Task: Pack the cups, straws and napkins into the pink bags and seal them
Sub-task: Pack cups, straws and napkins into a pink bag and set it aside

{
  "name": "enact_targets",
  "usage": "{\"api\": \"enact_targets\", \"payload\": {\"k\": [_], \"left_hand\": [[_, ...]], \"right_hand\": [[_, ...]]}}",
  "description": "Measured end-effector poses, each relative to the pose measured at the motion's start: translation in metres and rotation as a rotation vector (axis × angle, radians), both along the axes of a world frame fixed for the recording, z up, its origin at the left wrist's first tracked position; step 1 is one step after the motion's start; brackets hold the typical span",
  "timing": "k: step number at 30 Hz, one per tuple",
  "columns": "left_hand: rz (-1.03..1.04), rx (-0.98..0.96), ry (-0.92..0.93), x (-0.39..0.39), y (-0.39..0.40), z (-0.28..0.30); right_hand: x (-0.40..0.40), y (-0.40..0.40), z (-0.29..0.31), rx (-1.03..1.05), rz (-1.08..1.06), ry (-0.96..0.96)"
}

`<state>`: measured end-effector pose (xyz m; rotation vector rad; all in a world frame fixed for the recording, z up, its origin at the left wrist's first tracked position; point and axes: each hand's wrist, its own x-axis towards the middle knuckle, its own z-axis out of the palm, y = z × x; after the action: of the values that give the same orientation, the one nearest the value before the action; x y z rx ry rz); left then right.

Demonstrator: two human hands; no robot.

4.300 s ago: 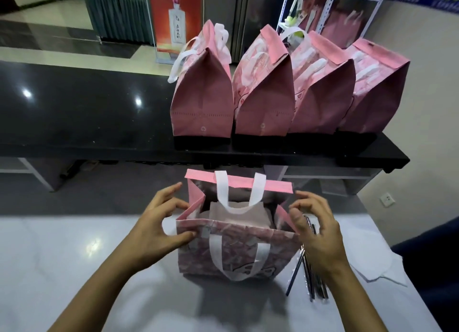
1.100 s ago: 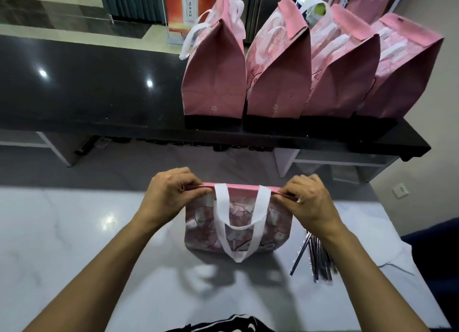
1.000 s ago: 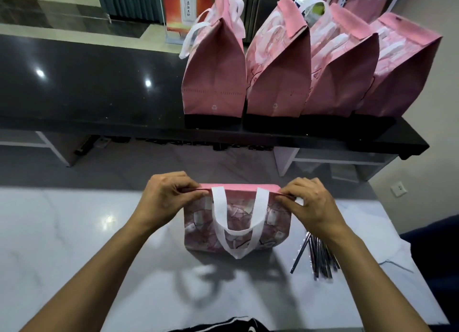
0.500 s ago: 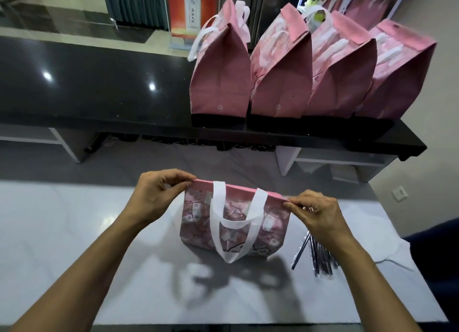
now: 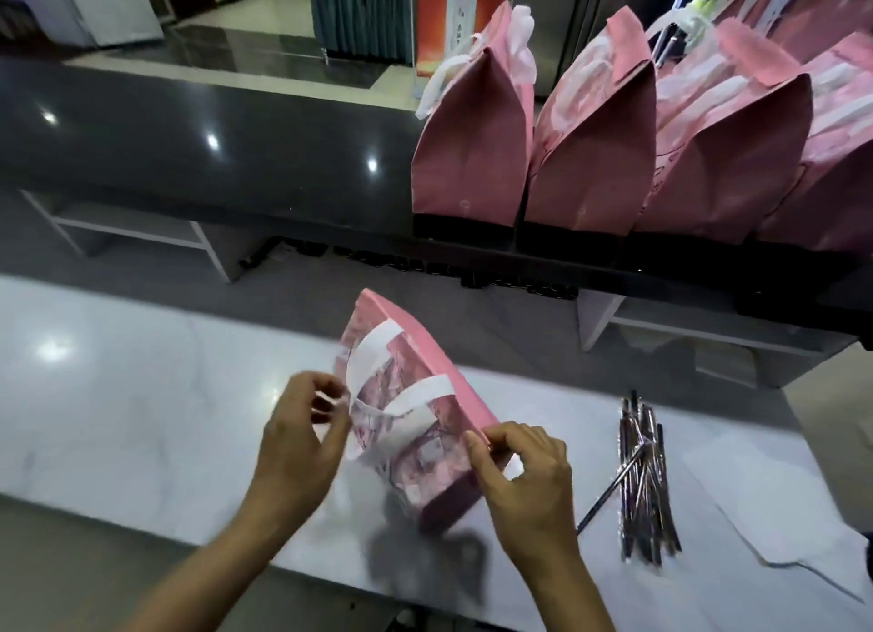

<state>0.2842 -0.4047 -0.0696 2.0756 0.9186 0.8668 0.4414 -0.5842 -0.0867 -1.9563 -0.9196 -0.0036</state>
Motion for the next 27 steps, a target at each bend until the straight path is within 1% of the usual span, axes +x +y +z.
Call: {"api": "enact_targets", "payload": {"k": [3, 5, 8, 12, 14, 17, 20, 22, 24, 27], "left_hand": [[-0.202, -0.026, 0.121, -0.033, -0.046, -0.025], [-0.314, -0.069, 0.19, -0.046, -0.059, -0.034], [-0.325, -0.114, 0.229, -0.053, -0.057, -0.041], [-0.335, -0.159, 0.303, -0.049, -0.052, -0.048], [-0.352, -0.223, 0.289, -0.046, -0.054, -0.051], [-0.341, -0.326, 0.206, -0.044, -0.053, -0.052], [-0.293, -0.372, 0.124, -0.049, -0.039, -0.042], [-0.243, -0.351, 0.11, -0.055, -0.023, -0.03], [-0.222, -0.291, 0.123, -0.065, -0.005, -0.015], [-0.227, -0.208, 0.099, -0.084, 0.023, 0.01]], "right_hand": [[-0.032, 0.011, -0.002, 0.004, 0.096, 0.024], [-0.042, 0.007, -0.007, 0.002, 0.167, -0.001], [-0.038, -0.01, -0.022, 0.008, 0.176, -0.031], [-0.019, -0.018, -0.047, -0.111, 0.121, 0.096], [-0.014, -0.015, -0.055, -0.105, 0.134, 0.174], [-0.02, -0.004, -0.053, -0.039, 0.124, 0.184], [-0.043, 0.015, -0.043, 0.056, 0.135, 0.23], [-0.062, 0.03, -0.036, 0.104, 0.144, 0.224], [-0.077, 0.047, -0.026, 0.162, 0.143, 0.218], [-0.094, 0.072, -0.002, 0.252, 0.175, 0.144]]}}
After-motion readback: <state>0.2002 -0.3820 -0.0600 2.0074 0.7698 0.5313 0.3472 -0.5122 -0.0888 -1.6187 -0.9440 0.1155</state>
